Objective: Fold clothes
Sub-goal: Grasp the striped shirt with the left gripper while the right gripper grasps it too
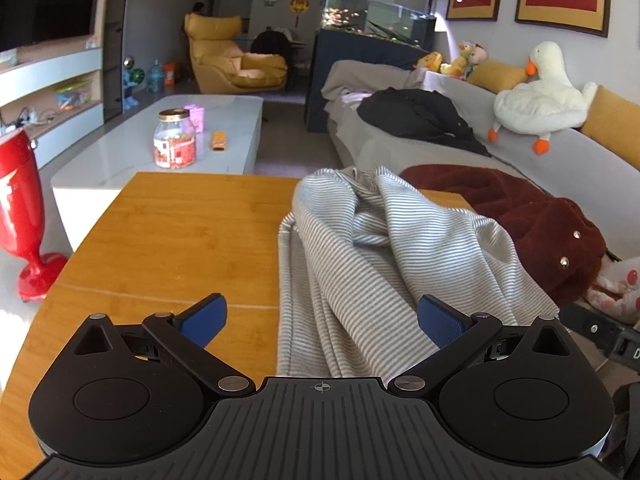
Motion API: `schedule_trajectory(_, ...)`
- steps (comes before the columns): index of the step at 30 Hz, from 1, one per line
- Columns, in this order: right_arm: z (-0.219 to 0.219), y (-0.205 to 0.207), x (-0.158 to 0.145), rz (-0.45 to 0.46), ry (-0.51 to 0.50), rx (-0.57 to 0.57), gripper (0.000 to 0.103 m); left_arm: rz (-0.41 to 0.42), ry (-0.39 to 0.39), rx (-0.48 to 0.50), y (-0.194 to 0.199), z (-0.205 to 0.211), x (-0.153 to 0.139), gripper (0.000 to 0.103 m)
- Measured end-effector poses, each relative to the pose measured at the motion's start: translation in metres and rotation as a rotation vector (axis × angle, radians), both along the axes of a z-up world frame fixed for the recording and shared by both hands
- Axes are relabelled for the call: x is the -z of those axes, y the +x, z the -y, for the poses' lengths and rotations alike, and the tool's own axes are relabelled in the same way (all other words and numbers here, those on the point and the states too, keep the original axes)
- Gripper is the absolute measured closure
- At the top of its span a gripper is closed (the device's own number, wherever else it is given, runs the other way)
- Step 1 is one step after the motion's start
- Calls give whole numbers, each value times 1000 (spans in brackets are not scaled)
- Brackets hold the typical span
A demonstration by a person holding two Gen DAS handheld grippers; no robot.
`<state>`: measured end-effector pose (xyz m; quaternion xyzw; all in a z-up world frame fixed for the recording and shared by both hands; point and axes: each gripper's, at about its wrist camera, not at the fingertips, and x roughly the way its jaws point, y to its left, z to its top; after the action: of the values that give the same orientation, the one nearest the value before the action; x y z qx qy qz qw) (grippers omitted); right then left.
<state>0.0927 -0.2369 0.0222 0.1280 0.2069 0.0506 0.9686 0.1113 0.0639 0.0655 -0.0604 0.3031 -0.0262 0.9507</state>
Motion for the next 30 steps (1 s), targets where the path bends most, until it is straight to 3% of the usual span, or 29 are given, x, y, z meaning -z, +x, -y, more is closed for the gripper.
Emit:
schedule_trajectory(8, -18, 28, -11, 18, -107, -62, 1, -51, -61, 50, 76, -6, -1, 0)
schedule_trajectory(12, -33, 42, -18, 37, -171, -104, 11, -123, -53, 89, 119, 4, 16, 2)
schedule_trajectory(18, -56, 84, -24, 43, -217, -175, 38, -253, -96, 95, 153, -2, 54, 44)
schedule_trajectory(20, -63, 100, -28, 47, -220, -179, 42, -228, -102, 96, 155, -8, 51, 68)
schedule_trajectory(22, -70, 114, -31, 44, -225, -182, 46, -202, -108, 98, 156, -13, 48, 79)
schedule_trajectory(27, -111, 150, -26, 20, -337, -246, 44, -60, -79, 38, 166, -47, 9, 83)
schedule_trajectory(30, -145, 181, -8, -41, -430, -283, 17, -35, -53, 12, 177, -65, -4, 83)
